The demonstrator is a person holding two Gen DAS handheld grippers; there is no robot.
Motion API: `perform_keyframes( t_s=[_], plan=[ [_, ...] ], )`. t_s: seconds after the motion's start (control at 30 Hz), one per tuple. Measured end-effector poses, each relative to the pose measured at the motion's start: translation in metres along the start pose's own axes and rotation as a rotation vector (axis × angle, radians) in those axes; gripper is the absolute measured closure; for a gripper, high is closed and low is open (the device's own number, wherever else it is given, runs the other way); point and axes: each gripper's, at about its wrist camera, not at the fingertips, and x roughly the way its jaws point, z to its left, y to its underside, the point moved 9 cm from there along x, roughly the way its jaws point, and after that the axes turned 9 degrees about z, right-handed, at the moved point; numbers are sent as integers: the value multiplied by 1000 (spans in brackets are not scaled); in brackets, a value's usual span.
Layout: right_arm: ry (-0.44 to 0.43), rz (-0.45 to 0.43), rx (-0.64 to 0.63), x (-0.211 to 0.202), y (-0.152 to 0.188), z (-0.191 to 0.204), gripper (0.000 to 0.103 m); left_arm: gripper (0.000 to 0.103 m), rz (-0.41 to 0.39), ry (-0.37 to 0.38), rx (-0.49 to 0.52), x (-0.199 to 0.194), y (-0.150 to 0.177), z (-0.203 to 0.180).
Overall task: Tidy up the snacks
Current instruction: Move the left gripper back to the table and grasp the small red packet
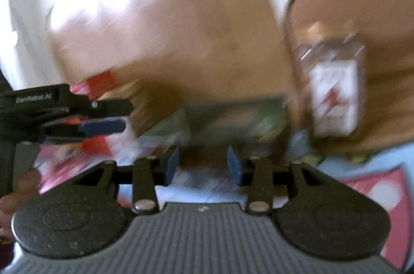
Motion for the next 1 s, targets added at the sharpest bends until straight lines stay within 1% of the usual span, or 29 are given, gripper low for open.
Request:
perform_keyframes(
  t_s=[0.03,0.07,0.1,0.13,0.2,0.27,0.33,0.37,0.43,0.5,0.53,0.6,0.63,0.67,0.73,0.8,0.83,0.87,0.93,1.0],
  plan=[
    [-20,36,-20,3,8,8,58,47,1,-9,-17,-12,11,9],
    [-17,69,-46,5,16,17,58,47,3,-19,-31,-23,20,17],
    [-9,88,-61,6,21,25,58,47,5,-36,-48,-36,31,27],
    [-24,99,-64,4,25,35,57,47,7,-55,-59,-47,39,37],
    [-107,122,-76,-1,33,62,58,47,11,-116,-81,-68,55,59],
    [-141,136,-124,-1,40,90,58,47,11,-165,-118,-84,64,79],
    [-168,159,-180,2,50,118,58,47,5,-181,-175,-98,72,98],
    [-172,170,-209,6,55,132,58,47,1,-180,-193,-102,73,104],
    [-162,187,-241,19,57,146,58,47,-9,-177,-213,-108,77,112],
    [-159,219,-247,39,52,156,58,47,-9,-170,-223,-111,79,116],
    [-143,234,-247,50,44,156,58,47,-10,-162,-226,-111,81,117],
    [-74,261,-260,77,28,157,57,43,-16,-150,-240,-114,85,120],
    [-39,285,-260,91,24,151,54,42,-19,-143,-250,-117,88,122],
    [-20,328,-258,107,21,148,47,42,-20,-138,-257,-117,90,123],
    [-16,420,-246,131,27,140,42,42,-18,-133,-273,-122,97,128],
    [-1,489,-253,150,39,135,42,42,-13,-135,-282,-127,102,135],
    [1,461,-286,147,42,138,53,42,-15,-136,-286,-129,103,138],
    [-13,462,-320,145,46,141,56,42,-18,-133,-291,-133,104,142],
    [-54,458,-345,135,56,152,56,42,-23,-124,-302,-137,105,145],
    [-84,454,-402,121,72,165,56,42,-24,-111,-310,-138,106,146]
  ],
)
